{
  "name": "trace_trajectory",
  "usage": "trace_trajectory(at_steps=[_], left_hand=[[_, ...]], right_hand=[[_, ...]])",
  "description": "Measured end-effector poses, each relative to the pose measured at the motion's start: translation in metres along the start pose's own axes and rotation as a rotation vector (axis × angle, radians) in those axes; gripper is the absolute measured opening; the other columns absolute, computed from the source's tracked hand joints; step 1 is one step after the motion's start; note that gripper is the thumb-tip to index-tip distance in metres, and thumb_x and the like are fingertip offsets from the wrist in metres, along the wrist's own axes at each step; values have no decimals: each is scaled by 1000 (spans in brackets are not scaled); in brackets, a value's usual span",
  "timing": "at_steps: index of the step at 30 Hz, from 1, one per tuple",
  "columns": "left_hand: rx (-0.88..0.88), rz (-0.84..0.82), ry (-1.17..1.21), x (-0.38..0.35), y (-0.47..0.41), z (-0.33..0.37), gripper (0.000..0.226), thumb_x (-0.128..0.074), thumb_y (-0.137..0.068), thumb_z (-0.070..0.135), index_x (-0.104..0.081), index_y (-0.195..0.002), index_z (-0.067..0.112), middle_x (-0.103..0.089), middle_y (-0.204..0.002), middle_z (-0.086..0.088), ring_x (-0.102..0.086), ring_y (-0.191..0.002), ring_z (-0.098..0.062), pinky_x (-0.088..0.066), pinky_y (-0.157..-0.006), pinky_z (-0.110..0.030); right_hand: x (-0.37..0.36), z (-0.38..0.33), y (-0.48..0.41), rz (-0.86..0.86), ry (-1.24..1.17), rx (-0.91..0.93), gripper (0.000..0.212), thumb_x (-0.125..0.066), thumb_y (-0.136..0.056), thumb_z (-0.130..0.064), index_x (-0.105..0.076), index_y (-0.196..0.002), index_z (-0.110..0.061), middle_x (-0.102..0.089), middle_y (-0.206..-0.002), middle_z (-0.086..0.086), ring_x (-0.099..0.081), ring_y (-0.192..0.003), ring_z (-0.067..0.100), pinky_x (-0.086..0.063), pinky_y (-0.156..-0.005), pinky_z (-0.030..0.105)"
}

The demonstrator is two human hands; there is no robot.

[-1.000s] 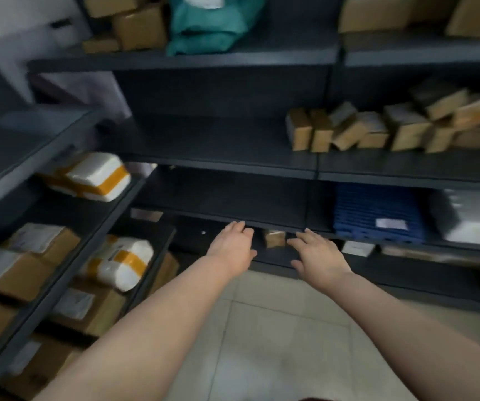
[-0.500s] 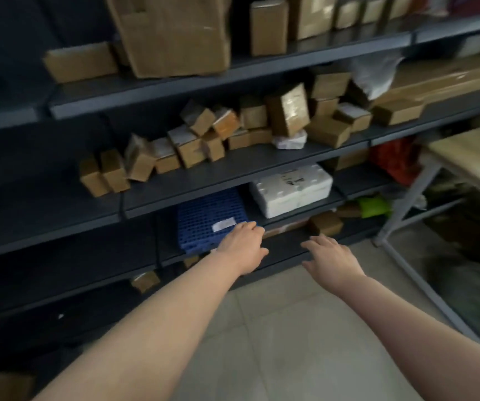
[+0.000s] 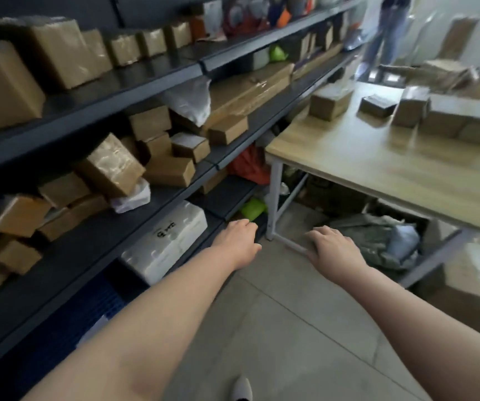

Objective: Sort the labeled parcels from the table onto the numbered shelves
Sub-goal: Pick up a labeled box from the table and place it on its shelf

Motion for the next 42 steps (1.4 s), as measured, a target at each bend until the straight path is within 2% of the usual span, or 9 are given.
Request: trace_trajectory(at_steps=[6, 12, 15, 20, 25, 32, 42], left_hand=[[-244, -50, -51, 28, -100, 48, 52, -50, -100, 35, -38, -145, 13, -34, -151, -4, -28, -141, -24, -32, -110, -40], [-385, -86, -74, 25, -176, 108, 50, -52, -99, 34, -40, -144, 15, -39, -148, -3, -36, -137, -23, -36, -108, -40], [-434, -99, -66, 24, -206, 142, 52, -52, -98, 34, -39, -145, 16, -39, -148, -2, -37, -136, -23, -37, -108, -40], [-481, -110, -122, 32, -263, 201, 51, -51, -99, 33, -38, -144, 14, -39, -147, -5, -34, -137, -25, -34, -110, -40], [-461, -118, -171, 55, -318, 264, 52, -48, -101, 32, -34, -147, 13, -33, -153, -7, -33, -138, -29, -33, -111, -41], [-411, -68, -126, 70, -399, 353, 54, -48, -100, 34, -33, -149, 16, -32, -153, -4, -33, -138, -27, -32, -112, -41], [-490, -182, -120, 54, -511, 430, 58, -51, -99, 33, -31, -149, 13, -23, -158, -8, -23, -145, -27, -25, -117, -40]], right_hand=[[22, 60, -32, 56, -39, -247, 45, -52, -93, -41, -48, -136, -28, -47, -139, -3, -42, -130, 20, -40, -98, 36], [36, 134, -43, 78, -54, -471, 44, -51, -94, -42, -48, -136, -27, -46, -141, -3, -45, -127, 20, -43, -94, 38], [41, 174, -53, 80, -90, -551, 46, -50, -94, -42, -47, -137, -27, -45, -143, -2, -44, -129, 22, -43, -96, 39], [47, 247, -90, 99, -107, -592, 45, -49, -94, -43, -47, -136, -26, -48, -139, 0, -46, -125, 24, -42, -96, 39], [67, 325, -131, 130, -198, -576, 46, -52, -94, -41, -47, -138, -27, -47, -140, 0, -47, -125, 25, -41, -98, 38], [99, 436, -168, 181, -169, -615, 46, -54, -93, -42, -48, -136, -28, -48, -139, -1, -48, -125, 24, -43, -98, 38], [88, 524, -231, 108, -284, -675, 47, -54, -92, -43, -47, -137, -29, -44, -143, -4, -45, -128, 25, -42, -101, 41]])
Point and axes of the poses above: each hand's wrist, its own y-axis away from the middle knuckle, its own x-axis out of the back of the hand, z = x × y, the point moved 3 cm from there along -y, towards the middle knuckle
